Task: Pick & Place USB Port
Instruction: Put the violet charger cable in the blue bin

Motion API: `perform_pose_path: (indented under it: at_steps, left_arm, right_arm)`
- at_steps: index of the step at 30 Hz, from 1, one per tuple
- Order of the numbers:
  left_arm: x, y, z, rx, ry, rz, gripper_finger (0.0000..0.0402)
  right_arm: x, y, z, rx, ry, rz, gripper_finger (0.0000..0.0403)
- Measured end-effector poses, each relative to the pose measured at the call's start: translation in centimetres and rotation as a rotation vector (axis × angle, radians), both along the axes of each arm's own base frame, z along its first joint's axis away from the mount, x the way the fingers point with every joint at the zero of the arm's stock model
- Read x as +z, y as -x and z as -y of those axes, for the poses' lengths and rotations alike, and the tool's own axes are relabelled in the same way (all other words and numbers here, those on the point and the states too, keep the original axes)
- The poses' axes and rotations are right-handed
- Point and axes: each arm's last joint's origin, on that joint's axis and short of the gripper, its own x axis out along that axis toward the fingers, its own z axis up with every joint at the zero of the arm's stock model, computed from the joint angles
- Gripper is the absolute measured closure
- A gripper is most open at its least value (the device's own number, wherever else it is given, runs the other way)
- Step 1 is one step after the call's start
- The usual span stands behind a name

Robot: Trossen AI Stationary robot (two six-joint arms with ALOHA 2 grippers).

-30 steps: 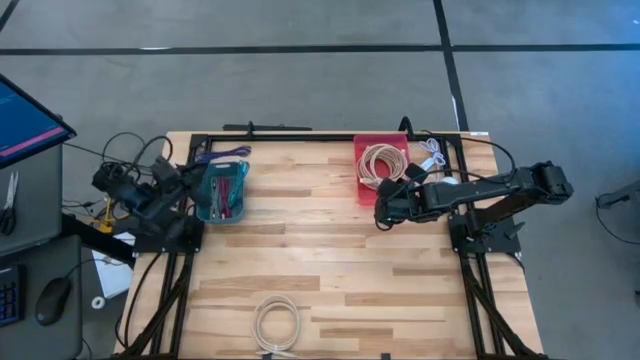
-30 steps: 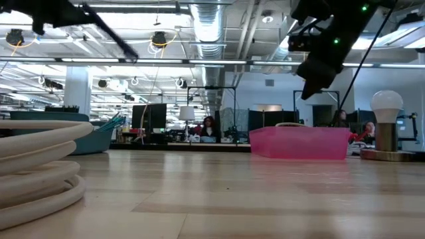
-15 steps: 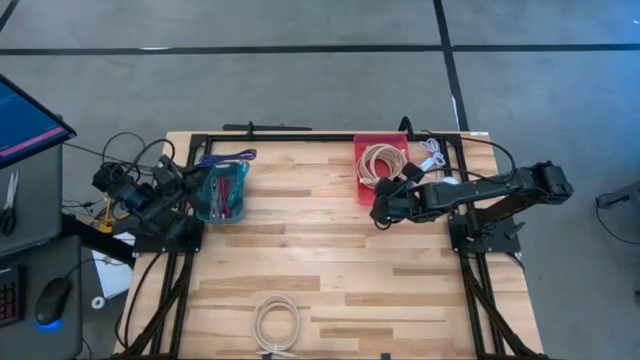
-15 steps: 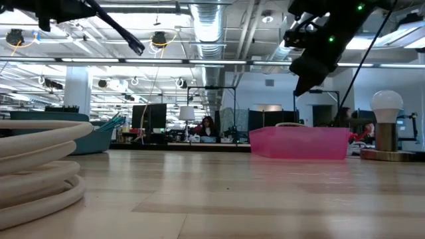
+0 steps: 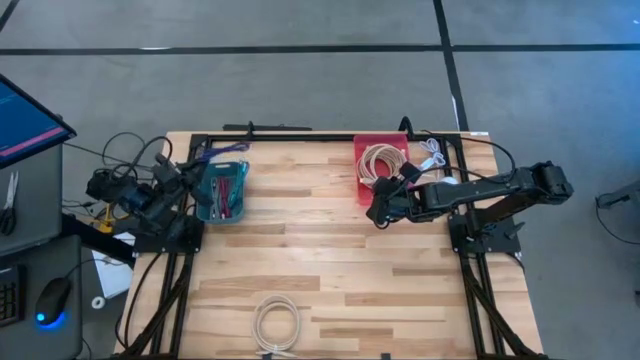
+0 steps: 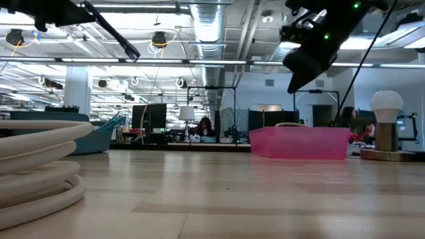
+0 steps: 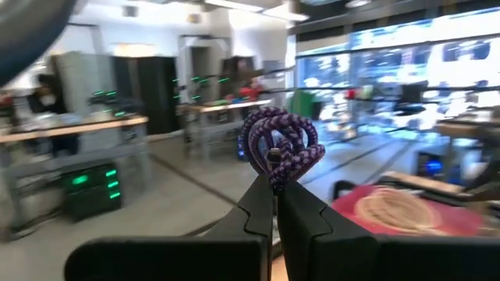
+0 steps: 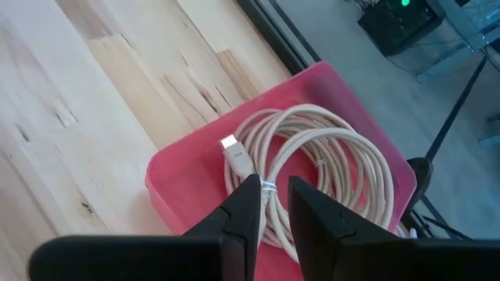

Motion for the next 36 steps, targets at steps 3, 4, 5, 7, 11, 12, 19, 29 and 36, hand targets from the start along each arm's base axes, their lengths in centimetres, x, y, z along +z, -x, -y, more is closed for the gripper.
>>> perform_pose_path:
  at_steps: [3,4,5,7,11,12,19,29,36]
  left_arm:
    - [-0.1,0.1,-0.3,0.085,0.023,-0.016,0.0396]
    - [-0.1,0.2,-0.4,0.113,0.033,-0.023,0.0396]
    - [-0.2,0.2,-0.4,0.145,0.047,-0.031,0.0396]
    - [-0.3,0.4,-0.5,0.211,0.086,-0.044,0.0396]
    - [-0.4,0.5,-0.3,0.215,0.161,0.007,0.0396]
    - [-0.4,0.5,-0.2,0.197,0.174,0.023,0.0396]
    - [-2.1,-0.6,0.8,0.127,0.185,0.032,0.0396]
    - [-4.4,-1.6,1.2,0.161,0.16,0.001,0.0397]
    - [-4.6,-1.7,0.8,0.228,0.16,0.007,0.0397]
  right_arm:
    - [0.1,-0.1,0.0,0.005,0.002,0.011,0.0344]
    - [0.1,-0.1,0.1,0.002,0.002,0.012,0.0344]
    - [0.1,-0.1,0.1,0.001,0.001,0.012,0.0344]
    - [0.1,-0.1,0.1,0.0,0.002,0.012,0.0344]
    - [0.1,-0.1,0.1,0.0,0.001,0.012,0.0344]
    - [0.1,-0.1,0.1,0.0,0.002,0.012,0.0344]
    - [0.1,-0.1,0.1,0.0,0.002,0.011,0.0344]
    - [0.0,0.1,0.1,0.004,0.0,-0.014,0.0344]
    - [0.0,0.1,0.1,0.004,0.0,-0.014,0.0344]
